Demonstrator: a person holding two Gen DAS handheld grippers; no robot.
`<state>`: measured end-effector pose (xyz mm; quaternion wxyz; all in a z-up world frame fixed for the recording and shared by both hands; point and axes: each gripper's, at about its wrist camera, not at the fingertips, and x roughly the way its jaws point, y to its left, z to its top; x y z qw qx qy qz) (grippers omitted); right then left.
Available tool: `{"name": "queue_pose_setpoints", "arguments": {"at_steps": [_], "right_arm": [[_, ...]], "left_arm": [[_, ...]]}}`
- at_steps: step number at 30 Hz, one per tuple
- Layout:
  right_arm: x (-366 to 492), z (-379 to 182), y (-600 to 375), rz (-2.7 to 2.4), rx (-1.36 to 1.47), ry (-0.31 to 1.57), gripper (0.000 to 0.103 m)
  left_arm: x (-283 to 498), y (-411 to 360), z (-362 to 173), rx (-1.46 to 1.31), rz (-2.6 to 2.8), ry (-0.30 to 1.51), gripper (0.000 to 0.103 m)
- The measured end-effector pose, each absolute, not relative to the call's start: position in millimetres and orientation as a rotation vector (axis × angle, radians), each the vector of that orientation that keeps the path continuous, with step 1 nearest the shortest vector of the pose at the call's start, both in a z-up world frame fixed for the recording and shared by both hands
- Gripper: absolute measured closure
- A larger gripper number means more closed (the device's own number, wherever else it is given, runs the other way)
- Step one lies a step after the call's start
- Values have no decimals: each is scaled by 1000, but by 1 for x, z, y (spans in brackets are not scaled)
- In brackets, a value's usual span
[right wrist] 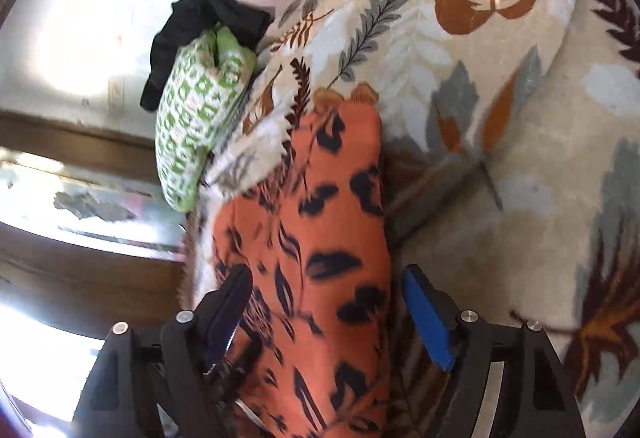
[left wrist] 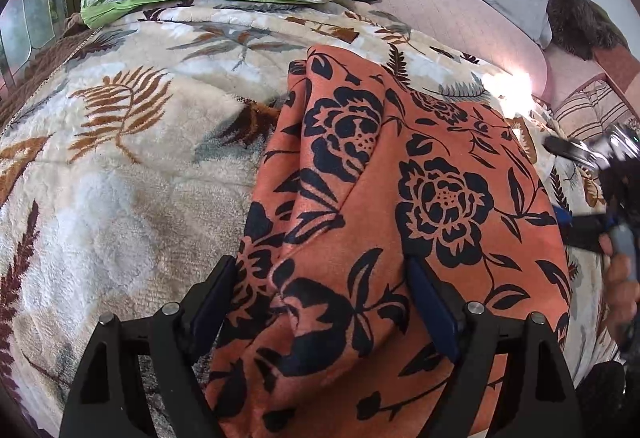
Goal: Fold small clothes
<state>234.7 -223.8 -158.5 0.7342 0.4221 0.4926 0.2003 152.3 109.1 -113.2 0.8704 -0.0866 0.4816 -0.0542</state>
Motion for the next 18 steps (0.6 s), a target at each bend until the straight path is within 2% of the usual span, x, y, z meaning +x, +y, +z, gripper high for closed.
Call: {"name": "queue_pose_setpoints", "arguments": {"at_steps": [1,2,3,4,7,9,10,11,13,14,15,18], "right_arm": [[246,-161,-218,449,904,1087,24],[257,-168,-213,448,873,1111,31],[266,-170,-214,443,857,1147,78],[267,-168,-211,424,800,1167,79],[254,-116,-181,338,390,1062,80],[257,-128,-179,303,363,1106,80],[264,-142,-186,299,449,1149,79],[266,-146,-194,300,543,1146,73],[258,-133,-201,312,606,1093,69],[252,-126,-200,319,590,1074,49],[247,-120,-200,312,576,1064,20],[222,-116,-208,282,604,1030,18]], "left_arm": [[153,110,-113,-181,-115,1008,17],[153,109,-113,-185,-115,1009,17],[153,110,-114,-188,-117,1011,17],[153,110,-114,-190,-117,1012,17],[153,110,-114,-189,-115,1013,17],[154,109,-113,-182,-117,1017,17],[154,108,-113,-171,-114,1014,17],[153,108,-112,-163,-113,1010,17],[153,110,-113,-173,-117,1013,17],[154,111,-113,-181,-116,1017,17],[154,111,-113,-181,-114,1018,17],[152,107,-111,-155,-103,1009,17]]}}
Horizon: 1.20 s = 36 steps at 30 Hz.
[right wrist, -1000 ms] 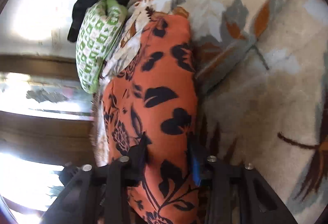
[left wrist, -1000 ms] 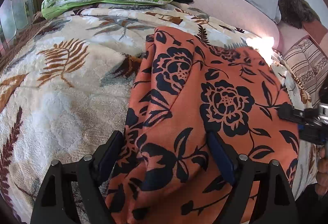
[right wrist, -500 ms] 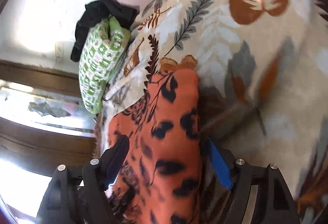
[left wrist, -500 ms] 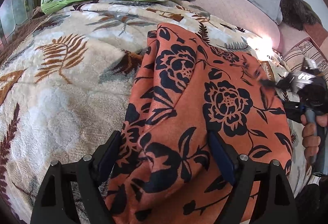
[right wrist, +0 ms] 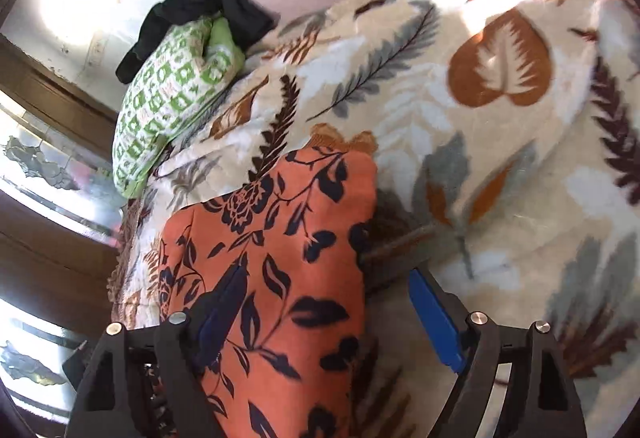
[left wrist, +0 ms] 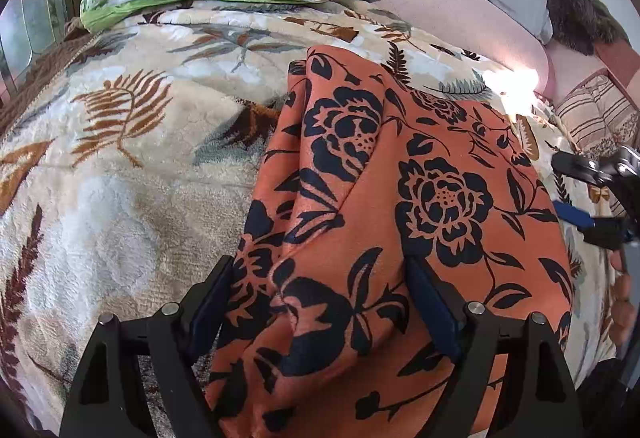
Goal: Fold small clothes
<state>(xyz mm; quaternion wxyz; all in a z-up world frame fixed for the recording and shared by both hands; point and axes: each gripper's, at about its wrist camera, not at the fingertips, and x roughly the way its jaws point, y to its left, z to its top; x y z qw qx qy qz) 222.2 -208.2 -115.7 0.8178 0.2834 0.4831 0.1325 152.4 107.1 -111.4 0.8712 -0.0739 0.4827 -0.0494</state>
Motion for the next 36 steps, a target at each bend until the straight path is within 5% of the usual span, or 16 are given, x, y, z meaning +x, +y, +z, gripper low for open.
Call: {"name": "queue_pose_setpoints", "arguments": {"at_steps": [2,4,5,8,11,17,18,19,21,27,29,31,36], "right_arm": [[208,-129,-205,398,695,1089,19],[205,-153,-195,463,642,1208,67],[204,-157,-194,456,635,1211,68],[196,-141,-200,417,620,1173,66],[177,-111,-191,340,423,1119,32],[133,-71,-167,505,416,959,32],[133,-74,-157,560,426,967,32],[133,-80,-151,598,442,989,32],[138,-106,-141,593,439,1091,31],[136,-116,-148,620,447,1087,31],[135,-119,-151,631,459,1086,31],[133,-120,-154,643,474,1085,31],[134,-124,-150,664,507,1065,31]], "left_arm": [[151,106,-111,-147,-99,1003,17],[150,107,-111,-156,-101,1003,17],[150,109,-111,-171,-104,1000,17],[139,122,-99,-221,-123,980,17],[114,145,-69,-266,-137,900,17],[89,181,-88,-542,-257,1003,17],[93,183,-100,-576,-264,1060,27],[98,184,-116,-611,-258,1141,79],[102,194,-140,-749,-252,1231,82],[98,176,-97,-539,-237,1185,75],[102,174,-72,-493,-255,1133,57],[112,177,-47,-488,-290,1053,26],[184,157,-56,-423,-327,1088,24]]}}
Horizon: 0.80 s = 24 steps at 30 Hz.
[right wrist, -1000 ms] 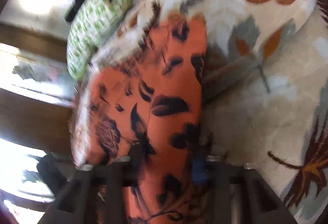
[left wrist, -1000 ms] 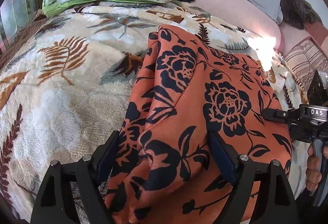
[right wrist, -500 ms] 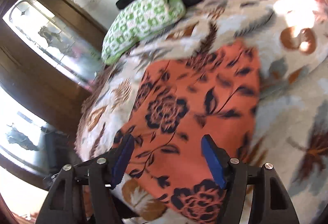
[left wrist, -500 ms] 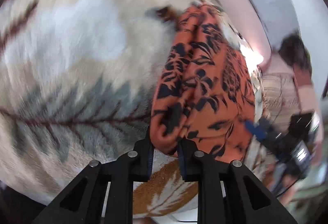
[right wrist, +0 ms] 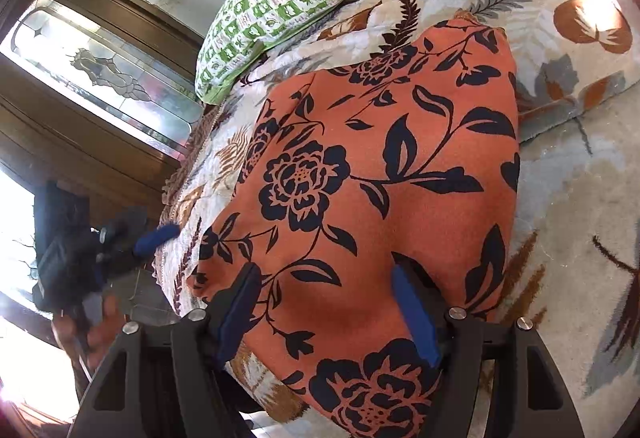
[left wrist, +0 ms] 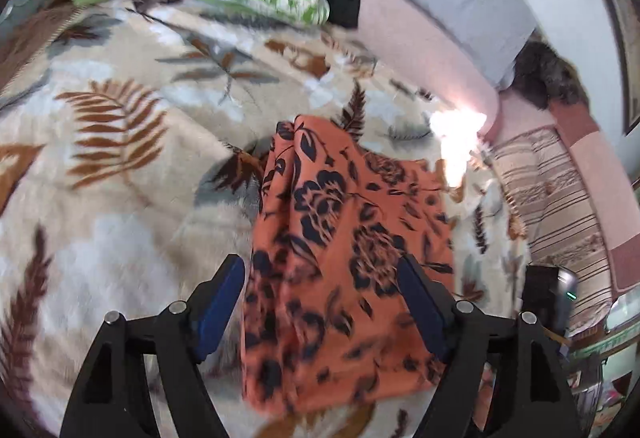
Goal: Fold small clothes
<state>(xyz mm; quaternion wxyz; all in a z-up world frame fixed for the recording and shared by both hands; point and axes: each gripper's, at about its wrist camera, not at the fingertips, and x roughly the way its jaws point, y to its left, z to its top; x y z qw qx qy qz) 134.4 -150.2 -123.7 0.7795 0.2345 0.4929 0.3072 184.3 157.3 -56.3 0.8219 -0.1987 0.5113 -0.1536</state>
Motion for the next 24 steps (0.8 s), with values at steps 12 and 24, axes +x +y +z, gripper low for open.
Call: {"name": "queue_pose_setpoints", "arguments": {"at_steps": [12,24], "right_arm": [[137,-130,-159,715,584,1050,31],[141,-131,-159,728,616,1077,31]], "left_arm": [[213,182,-96,-567,-375,1172,68],[225,174,-89,-428,-208,1109,73]]}}
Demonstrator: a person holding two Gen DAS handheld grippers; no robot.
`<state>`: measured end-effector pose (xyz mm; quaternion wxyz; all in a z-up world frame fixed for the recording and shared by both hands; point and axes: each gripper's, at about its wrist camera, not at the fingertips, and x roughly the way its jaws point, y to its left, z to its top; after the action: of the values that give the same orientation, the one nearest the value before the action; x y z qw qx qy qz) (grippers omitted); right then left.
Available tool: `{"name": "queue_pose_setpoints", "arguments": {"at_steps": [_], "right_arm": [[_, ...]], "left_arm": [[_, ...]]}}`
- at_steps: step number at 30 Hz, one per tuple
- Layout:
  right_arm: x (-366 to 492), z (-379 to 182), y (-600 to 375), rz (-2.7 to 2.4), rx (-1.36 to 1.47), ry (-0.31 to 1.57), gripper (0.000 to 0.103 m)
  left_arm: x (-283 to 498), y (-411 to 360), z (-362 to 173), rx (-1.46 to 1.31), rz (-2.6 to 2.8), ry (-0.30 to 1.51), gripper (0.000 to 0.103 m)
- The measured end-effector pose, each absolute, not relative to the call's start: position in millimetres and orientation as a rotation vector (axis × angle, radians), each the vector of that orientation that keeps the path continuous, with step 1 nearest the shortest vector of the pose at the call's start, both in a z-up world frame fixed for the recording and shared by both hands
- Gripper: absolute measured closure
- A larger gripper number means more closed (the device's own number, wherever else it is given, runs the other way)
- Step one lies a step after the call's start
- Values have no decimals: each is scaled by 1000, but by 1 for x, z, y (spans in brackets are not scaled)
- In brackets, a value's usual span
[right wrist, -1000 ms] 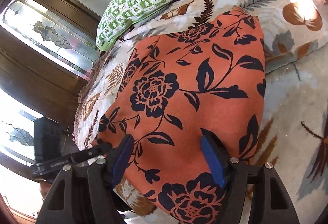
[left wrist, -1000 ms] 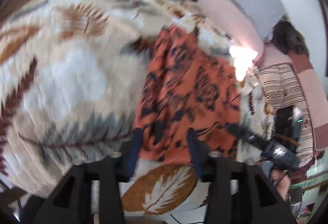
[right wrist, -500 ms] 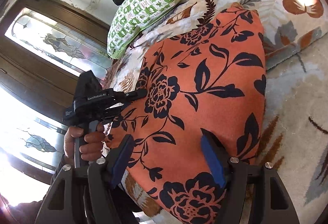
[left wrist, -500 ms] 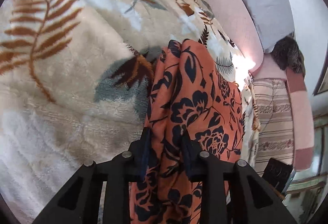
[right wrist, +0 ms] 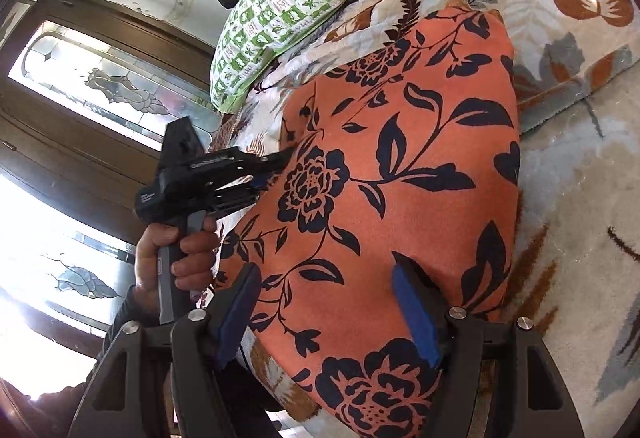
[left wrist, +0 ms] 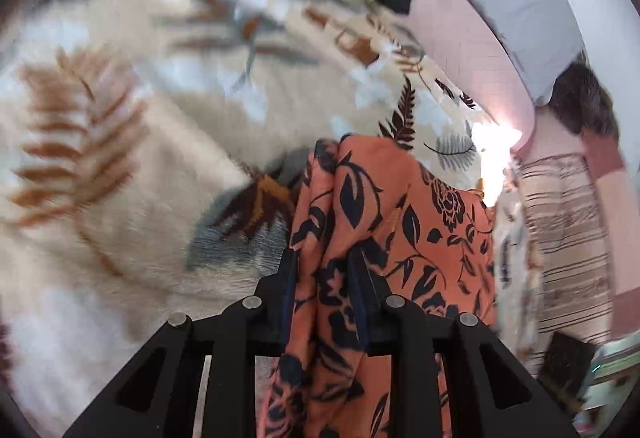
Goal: Fold small clothes
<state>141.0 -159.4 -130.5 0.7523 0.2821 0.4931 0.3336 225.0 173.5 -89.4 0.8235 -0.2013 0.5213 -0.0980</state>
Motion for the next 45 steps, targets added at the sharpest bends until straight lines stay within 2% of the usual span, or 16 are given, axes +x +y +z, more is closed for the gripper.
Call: {"name": "queue_pose_setpoints", "arguments": {"at_steps": [2,3,4,8,13,17,20,26,35,38,40,45], "right_arm": [[142,-129,-163,724,639,1080,31],[140,-127,-165,716,656,1072,31],[138,-124,-167,709,663,1061,31],[125,-113,-170,706,686,1027,30],[124,-124,-164,704,701,1094,29],[112,-110,-168,696,688,1062,29],[106,-103,-169,690,674,1038,28],[114,-124,-160,657,653,1122,28],[108,-101,-166,649,605,1050,28],[106,-95,-183,629,630,1008,27],[108,-97,-197,596,642,990,23],[121,-111,-227,522,738,1006,21]], "left_arm": [[204,164,-66,-306,-146,1043,58],[189,162,-55,-280,-137,1008,46],[173,161,-47,-273,-122,980,43],[124,147,-38,-242,-154,915,43],[122,141,-96,-187,-35,1082,43],[102,148,-64,-211,-23,975,42],[92,145,-51,-167,-14,932,38],[92,146,-79,-107,65,1037,38],[85,149,-59,-113,42,994,38],[89,157,-44,-172,14,947,32],[95,164,-38,-224,-23,920,23],[127,177,-40,-340,-104,929,20]]}}
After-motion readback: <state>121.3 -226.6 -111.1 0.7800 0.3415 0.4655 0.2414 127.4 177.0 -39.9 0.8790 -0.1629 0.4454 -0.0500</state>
